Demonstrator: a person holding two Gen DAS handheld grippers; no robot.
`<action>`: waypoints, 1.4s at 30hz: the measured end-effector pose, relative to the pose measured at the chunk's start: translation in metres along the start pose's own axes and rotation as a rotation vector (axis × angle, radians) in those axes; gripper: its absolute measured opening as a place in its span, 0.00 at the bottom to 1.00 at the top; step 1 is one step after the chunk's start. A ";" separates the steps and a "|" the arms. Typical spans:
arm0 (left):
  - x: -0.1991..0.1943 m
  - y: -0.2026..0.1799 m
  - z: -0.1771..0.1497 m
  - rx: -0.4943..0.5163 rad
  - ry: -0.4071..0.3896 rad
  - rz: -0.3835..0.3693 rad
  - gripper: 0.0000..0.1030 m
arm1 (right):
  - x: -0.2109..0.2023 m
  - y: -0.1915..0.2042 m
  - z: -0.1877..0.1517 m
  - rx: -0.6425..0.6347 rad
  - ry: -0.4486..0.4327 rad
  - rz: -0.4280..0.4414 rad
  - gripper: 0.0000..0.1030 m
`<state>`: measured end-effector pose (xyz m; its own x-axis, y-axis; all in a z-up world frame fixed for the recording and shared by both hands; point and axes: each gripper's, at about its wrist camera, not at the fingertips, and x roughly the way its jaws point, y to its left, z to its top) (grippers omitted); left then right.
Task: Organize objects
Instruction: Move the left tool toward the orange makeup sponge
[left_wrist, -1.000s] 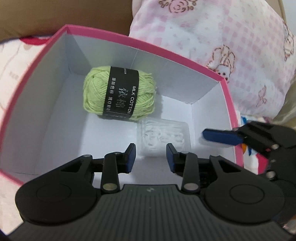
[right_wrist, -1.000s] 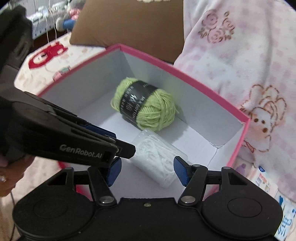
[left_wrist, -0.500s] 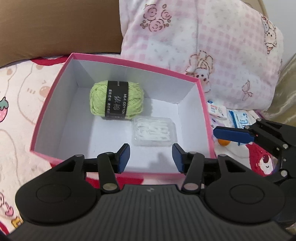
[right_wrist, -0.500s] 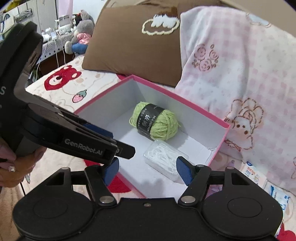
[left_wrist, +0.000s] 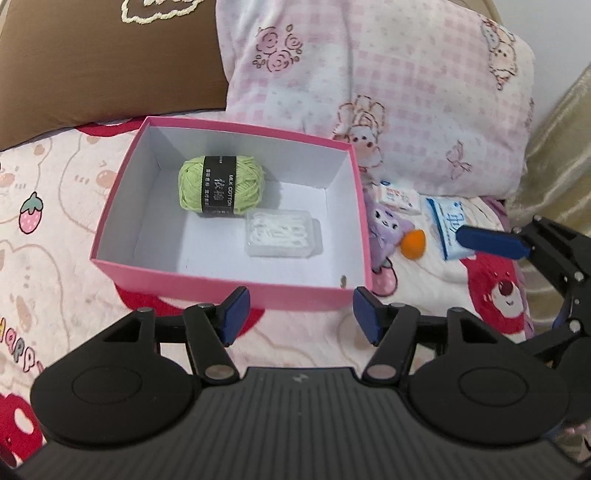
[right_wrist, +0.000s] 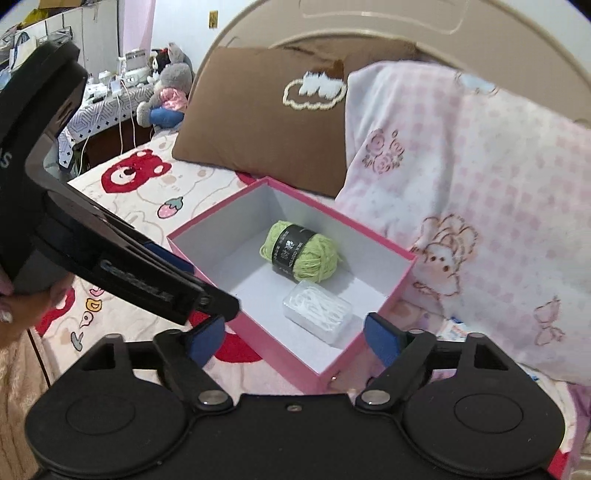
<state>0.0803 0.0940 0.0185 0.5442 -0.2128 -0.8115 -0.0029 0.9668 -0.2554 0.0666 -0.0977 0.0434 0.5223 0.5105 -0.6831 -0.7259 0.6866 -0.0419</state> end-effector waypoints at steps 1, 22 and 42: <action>-0.005 -0.003 -0.002 0.006 0.001 0.001 0.60 | -0.006 -0.001 -0.002 0.000 -0.005 -0.003 0.85; -0.058 -0.086 -0.032 0.183 0.003 -0.001 0.78 | -0.096 -0.026 -0.049 -0.014 0.025 -0.064 0.86; 0.017 -0.144 -0.043 0.169 -0.012 -0.005 0.91 | -0.063 -0.092 -0.106 -0.001 -0.002 -0.045 0.86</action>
<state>0.0538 -0.0549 0.0189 0.5542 -0.2169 -0.8036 0.1406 0.9760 -0.1665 0.0532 -0.2482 0.0128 0.5555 0.4796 -0.6793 -0.7020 0.7084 -0.0740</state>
